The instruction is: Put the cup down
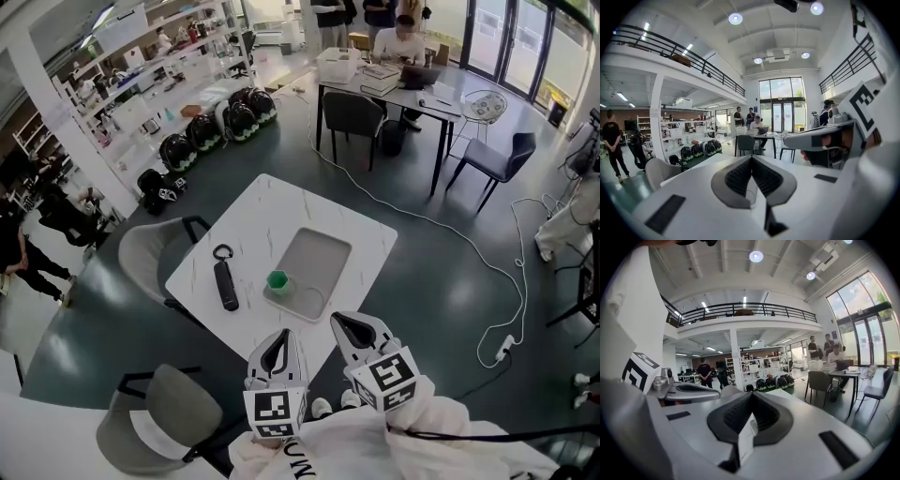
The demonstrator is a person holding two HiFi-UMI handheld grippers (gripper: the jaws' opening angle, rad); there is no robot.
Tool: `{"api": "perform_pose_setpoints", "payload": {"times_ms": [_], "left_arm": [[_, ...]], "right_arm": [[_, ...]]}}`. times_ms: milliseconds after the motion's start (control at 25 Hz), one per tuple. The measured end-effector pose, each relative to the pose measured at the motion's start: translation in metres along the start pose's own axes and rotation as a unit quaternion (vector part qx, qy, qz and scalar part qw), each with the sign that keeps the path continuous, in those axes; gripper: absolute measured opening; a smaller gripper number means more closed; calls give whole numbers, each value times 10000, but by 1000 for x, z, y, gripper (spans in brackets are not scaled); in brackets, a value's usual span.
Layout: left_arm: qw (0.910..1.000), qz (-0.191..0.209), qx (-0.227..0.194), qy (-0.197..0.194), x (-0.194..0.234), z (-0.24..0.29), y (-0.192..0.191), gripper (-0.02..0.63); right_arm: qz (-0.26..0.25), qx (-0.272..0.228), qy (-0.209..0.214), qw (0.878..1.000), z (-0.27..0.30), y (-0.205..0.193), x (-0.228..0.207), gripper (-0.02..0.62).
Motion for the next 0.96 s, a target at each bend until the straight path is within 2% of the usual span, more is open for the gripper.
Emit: {"api": "perform_pose_setpoints", "payload": {"times_ms": [960], "left_arm": [[10000, -28, 51, -35, 2, -3, -2, 9]], "right_arm": [[-43, 28, 10, 10000, -1, -1, 9, 5]]}}
Point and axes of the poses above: the fingertips, and each gripper's own axes: z forward along the fingers, x to its left, y out of its top, the point moved 7 cm from there along -z, backward along the fingers, and after that the axes turned 3 degrees about x, right-handed, at the moved point
